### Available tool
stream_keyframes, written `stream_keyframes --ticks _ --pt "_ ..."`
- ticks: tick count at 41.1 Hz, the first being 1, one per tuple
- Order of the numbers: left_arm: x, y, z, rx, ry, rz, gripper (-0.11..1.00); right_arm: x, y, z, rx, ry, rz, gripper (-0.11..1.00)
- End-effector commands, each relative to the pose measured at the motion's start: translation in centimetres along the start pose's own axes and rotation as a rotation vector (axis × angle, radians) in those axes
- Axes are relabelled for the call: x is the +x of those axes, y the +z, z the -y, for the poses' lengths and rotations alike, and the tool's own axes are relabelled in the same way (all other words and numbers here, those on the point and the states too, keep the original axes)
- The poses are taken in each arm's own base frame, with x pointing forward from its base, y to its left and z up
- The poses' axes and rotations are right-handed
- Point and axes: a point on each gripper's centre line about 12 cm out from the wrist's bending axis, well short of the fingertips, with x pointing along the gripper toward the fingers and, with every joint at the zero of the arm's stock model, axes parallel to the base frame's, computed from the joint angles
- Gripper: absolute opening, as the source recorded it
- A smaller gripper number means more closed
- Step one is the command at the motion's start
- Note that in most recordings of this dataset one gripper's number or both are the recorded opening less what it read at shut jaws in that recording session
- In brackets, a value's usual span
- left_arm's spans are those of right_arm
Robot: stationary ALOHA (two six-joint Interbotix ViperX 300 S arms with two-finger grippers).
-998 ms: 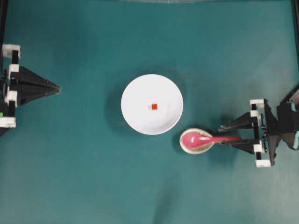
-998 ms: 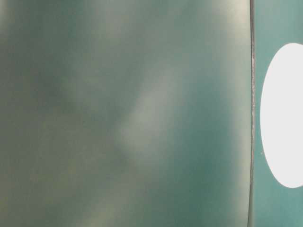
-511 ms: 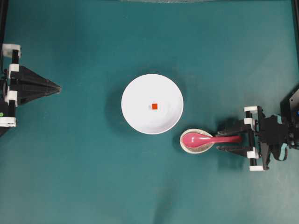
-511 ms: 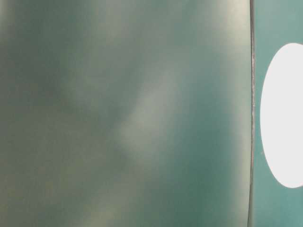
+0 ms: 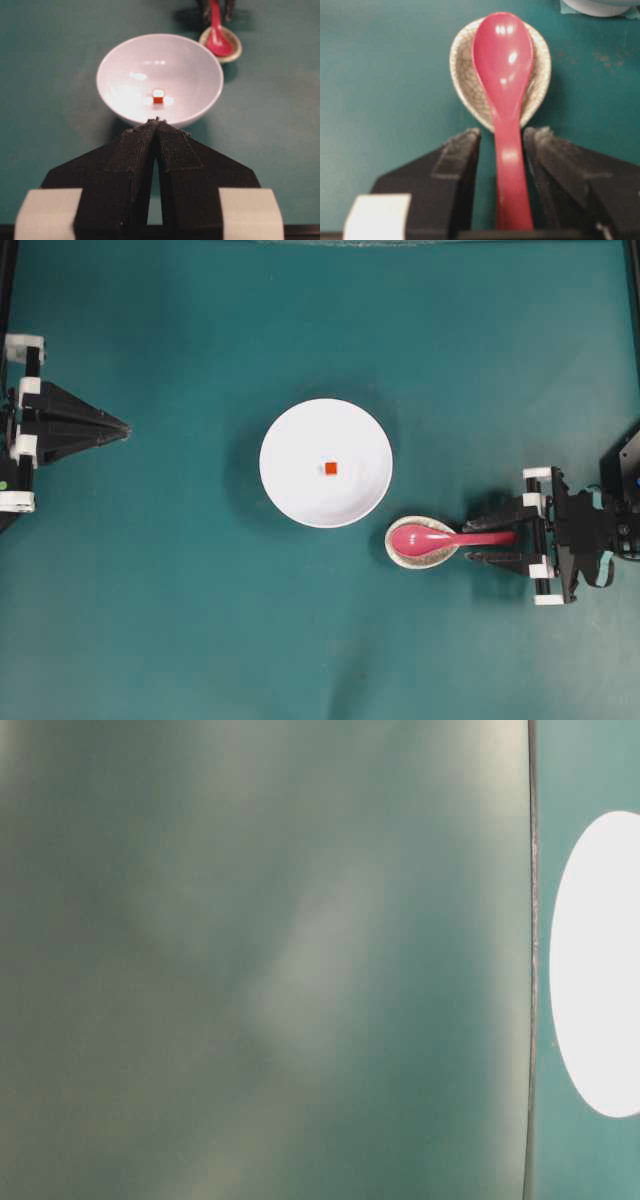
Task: Grip the spoon and scoop the red block from the bowl with right arm.
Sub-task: 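Close the right gripper on the pink spoon handle, then lift the spoon with the right gripper and carry it over the bowl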
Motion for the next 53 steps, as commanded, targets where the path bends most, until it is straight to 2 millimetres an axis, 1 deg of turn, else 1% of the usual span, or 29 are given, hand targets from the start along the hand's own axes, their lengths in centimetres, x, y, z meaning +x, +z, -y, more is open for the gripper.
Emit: stream_keyframes --ticks 1,19,26,34,42,47,53 --pt "0.0 0.4 -0.1 0.004 0.003 0.011 0.0 0.1 0.4 -0.3 0.005 0.006 0.023 0.48" --pt "0.0 0.4 -0.1 0.004 0.003 0.009 0.0 0.4 0.2 -0.3 0.011 -0.004 0.004 0.47" --pt "0.0 0.4 -0.1 0.004 0.003 0.009 0.0 0.3 0.1 -0.2 0.009 -0.005 0.001 0.41" --pt "0.0 0.4 -0.1 0.002 0.003 0.009 0.0 0.2 0.1 -0.2 0.008 -0.006 -0.001 0.25" --pt "0.1 0.3 -0.1 0.002 0.003 0.008 0.0 0.2 0.0 -0.2 0.007 -0.004 -0.005 0.24" --pt "0.0 0.4 -0.1 0.004 0.003 0.009 0.0 0.1 0.5 -0.2 0.019 0.0 0.011 0.24" --pt "0.0 0.4 -0.1 0.004 0.004 0.009 0.0 -0.3 1.9 -0.2 0.047 0.008 0.06 0.24"
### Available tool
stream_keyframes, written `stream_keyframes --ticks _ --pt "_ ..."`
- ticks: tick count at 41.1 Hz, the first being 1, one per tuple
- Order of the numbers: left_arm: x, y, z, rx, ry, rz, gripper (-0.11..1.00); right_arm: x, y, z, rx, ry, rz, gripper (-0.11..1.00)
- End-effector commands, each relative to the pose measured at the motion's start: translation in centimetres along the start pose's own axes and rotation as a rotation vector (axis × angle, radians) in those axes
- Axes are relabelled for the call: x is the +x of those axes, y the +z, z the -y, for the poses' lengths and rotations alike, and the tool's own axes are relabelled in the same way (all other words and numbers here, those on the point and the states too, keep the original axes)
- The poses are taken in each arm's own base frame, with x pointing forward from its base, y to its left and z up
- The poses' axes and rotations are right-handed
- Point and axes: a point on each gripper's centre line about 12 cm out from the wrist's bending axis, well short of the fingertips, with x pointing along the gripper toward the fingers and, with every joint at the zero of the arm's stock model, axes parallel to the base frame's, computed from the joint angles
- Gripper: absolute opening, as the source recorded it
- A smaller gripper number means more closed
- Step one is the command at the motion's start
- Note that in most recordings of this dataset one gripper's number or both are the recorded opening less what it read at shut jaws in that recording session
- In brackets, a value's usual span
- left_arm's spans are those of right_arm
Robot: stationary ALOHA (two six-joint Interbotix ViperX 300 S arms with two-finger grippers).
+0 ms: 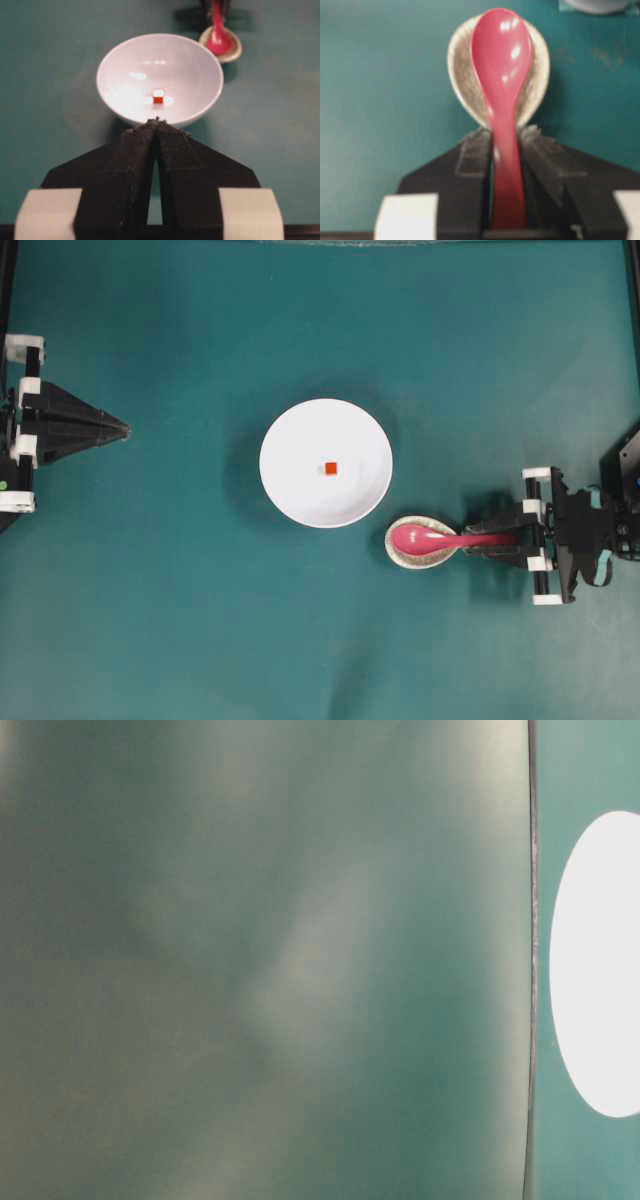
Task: Grip the spoon and scoop the red block from the bowl with right arm.
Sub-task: 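Lift the spoon with the right gripper and carry it over the bowl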
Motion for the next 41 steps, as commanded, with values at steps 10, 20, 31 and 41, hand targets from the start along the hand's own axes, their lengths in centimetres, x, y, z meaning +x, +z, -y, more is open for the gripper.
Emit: stream_keyframes --ticks 10,20,31,41 --pt "0.0 0.4 -0.1 0.004 0.003 0.009 0.0 -0.4 4.7 0.8 0.058 -0.012 0.087 0.24" --pt "0.0 0.4 -0.1 0.002 0.004 0.011 0.0 0.2 8.9 1.8 -0.02 -0.018 0.045 0.24" --pt "0.0 0.4 -0.1 0.001 0.003 0.009 0.0 0.7 13.5 3.6 -0.058 -0.014 0.002 0.24" --pt "0.0 0.4 -0.1 0.001 0.004 0.011 0.0 1.5 16.7 4.8 -0.048 0.001 -0.044 0.24"
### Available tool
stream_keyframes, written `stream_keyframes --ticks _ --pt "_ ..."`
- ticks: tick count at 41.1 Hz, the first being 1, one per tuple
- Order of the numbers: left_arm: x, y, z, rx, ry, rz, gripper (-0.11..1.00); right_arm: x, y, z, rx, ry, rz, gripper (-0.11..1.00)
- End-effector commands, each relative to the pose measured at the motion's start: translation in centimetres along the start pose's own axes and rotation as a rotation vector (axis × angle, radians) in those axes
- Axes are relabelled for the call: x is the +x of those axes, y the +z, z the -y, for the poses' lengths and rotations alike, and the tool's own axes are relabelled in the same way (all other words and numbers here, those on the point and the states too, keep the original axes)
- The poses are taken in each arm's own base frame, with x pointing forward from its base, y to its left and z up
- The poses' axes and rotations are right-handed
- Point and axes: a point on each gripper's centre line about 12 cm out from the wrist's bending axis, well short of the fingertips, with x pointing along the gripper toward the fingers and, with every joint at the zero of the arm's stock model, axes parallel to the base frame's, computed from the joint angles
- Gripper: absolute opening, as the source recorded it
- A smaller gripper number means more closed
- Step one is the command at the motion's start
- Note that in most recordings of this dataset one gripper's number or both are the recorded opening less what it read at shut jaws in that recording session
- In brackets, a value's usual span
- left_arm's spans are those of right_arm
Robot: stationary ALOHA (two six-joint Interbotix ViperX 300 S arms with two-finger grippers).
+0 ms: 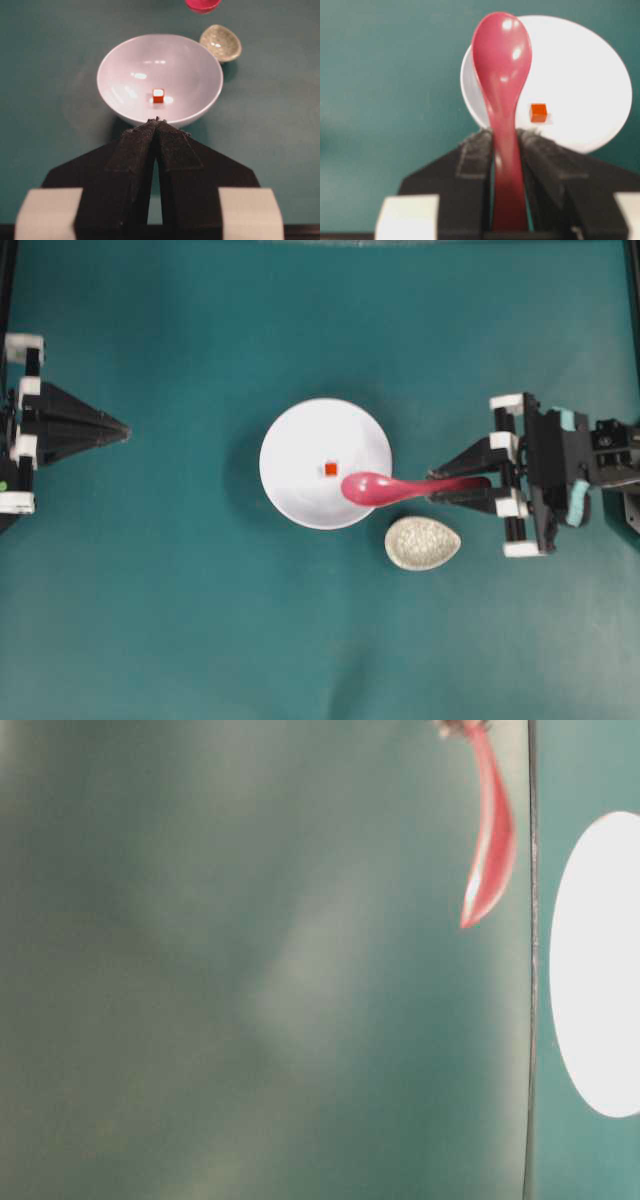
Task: Grip the spoon and scoop the red block from the bowl with right arm.
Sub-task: 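Lift the spoon with the right gripper and carry it over the bowl, then lower the spoon bowl into the white bowl beside the red cube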
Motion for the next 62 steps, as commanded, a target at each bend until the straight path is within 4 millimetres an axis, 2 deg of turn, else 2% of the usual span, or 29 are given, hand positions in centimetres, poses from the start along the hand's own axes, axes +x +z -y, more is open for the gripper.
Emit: stream_keyframes --ticks 1,18,29,50,62 --pt "0.0 0.5 0.0 0.001 0.002 0.014 0.0 0.1 2.4 0.6 0.004 0.006 0.019 0.24" --pt "0.0 0.1 0.0 0.0 0.002 -0.014 0.0 0.2 6.5 3.8 0.081 0.023 -0.078 0.24" --pt "0.0 0.1 0.0 -0.001 0.002 -0.017 0.0 1.4 7.0 4.9 0.095 0.074 -0.216 0.24" --pt "0.1 0.0 0.0 -0.001 0.002 -0.026 0.0 4.7 7.2 5.5 -0.097 0.161 -0.516 0.24" --pt "0.1 -0.1 0.0 -0.001 0.001 -0.032 0.0 5.8 7.5 5.8 -0.079 0.177 -0.631 0.24"
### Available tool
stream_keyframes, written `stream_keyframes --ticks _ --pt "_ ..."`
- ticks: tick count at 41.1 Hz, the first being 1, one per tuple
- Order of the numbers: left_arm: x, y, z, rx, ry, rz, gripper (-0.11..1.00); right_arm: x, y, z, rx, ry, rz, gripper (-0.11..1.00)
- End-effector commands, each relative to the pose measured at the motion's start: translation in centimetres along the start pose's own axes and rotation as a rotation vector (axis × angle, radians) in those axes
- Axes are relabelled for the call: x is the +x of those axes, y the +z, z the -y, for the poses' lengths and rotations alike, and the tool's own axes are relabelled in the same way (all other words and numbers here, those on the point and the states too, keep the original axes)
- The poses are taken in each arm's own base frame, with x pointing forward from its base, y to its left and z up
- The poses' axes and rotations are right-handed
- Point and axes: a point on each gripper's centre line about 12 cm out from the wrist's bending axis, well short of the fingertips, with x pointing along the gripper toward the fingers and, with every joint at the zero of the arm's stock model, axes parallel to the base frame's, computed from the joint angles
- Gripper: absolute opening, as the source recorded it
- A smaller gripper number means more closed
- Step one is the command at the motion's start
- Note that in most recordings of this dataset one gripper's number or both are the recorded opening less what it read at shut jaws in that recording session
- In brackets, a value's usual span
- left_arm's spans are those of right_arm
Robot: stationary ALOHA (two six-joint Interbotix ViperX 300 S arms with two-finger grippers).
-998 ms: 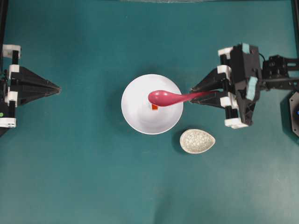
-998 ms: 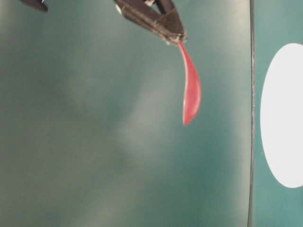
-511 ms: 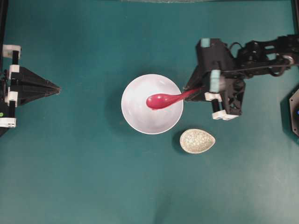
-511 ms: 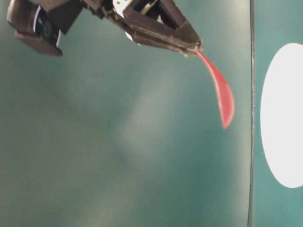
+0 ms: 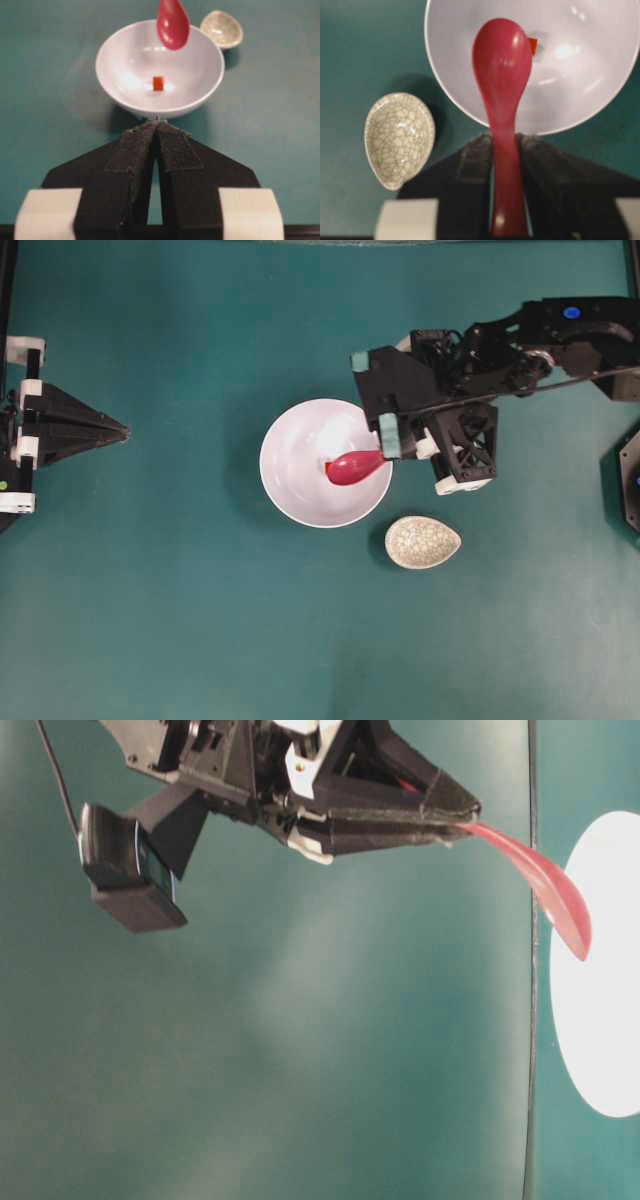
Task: Grip the spoon and scoop the red block from the bowl with right arm.
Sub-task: 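Lower the spoon bowl into the white bowl beside the red cube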
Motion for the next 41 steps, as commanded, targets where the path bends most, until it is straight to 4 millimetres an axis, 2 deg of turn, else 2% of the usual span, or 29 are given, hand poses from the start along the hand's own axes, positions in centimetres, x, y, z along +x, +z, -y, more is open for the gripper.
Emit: stream_keyframes --ticks 1,22,41 --pt "0.1 0.4 0.0 0.001 0.002 0.005 0.0 -0.9 1.2 0.3 0.007 -0.012 0.013 0.24" --pt "0.1 0.3 0.0 0.001 0.002 0.001 0.0 -0.2 3.0 1.8 0.154 -0.03 -0.16 0.24" --pt "0.1 0.3 0.0 0.003 0.002 0.003 0.0 2.2 2.4 2.0 0.153 0.002 -0.261 0.24"
